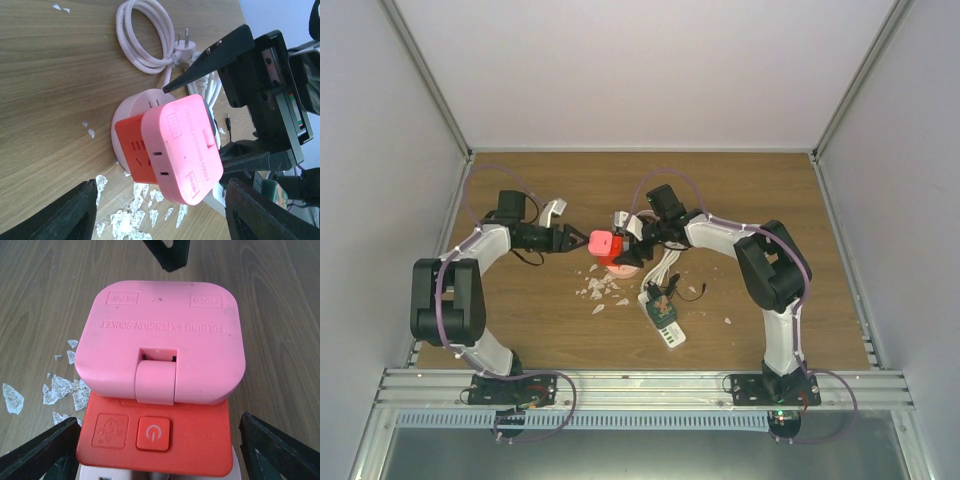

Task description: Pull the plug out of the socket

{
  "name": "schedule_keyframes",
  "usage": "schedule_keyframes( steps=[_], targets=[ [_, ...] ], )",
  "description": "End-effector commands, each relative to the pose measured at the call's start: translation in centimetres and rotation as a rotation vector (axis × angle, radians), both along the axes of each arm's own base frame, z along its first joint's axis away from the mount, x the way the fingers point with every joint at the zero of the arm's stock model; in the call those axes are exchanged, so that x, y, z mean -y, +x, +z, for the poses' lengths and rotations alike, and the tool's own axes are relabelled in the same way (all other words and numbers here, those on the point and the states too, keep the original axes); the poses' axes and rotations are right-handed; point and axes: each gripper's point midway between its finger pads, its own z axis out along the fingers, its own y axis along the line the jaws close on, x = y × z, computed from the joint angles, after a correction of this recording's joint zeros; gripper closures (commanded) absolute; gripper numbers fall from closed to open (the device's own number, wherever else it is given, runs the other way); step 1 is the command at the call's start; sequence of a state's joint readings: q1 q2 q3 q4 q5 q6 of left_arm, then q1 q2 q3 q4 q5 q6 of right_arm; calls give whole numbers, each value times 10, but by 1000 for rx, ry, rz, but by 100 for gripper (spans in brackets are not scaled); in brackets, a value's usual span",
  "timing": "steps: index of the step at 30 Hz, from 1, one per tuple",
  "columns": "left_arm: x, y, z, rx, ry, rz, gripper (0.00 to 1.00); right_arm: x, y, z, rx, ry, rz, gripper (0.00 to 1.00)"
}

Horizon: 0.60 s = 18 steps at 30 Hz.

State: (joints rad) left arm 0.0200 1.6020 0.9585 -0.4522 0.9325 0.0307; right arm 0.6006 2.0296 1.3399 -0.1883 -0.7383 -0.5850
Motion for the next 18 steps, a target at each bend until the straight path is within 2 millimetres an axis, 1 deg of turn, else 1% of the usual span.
schedule_keyframes(
  steps=[1,4,11,14,18],
  targets=[
    [19,-2,0,19,-26,-54,30,-6,-3,-8,-2,10,5,15],
    [27,-5,-5,5,-14,-75,31,-7,-2,-9,-1,14,-2,20],
    [38,-4,-7,-13,-20,-112,36,-8,-2,-13,1,9,-10,30],
    [42,-6,-2,-6,-32,-133,39,-9,-2,-13,5,9,-16,35],
    [46,-7,10,32,-33,-153,43,-10,-2,-15,8,5,-29,42]
  ],
)
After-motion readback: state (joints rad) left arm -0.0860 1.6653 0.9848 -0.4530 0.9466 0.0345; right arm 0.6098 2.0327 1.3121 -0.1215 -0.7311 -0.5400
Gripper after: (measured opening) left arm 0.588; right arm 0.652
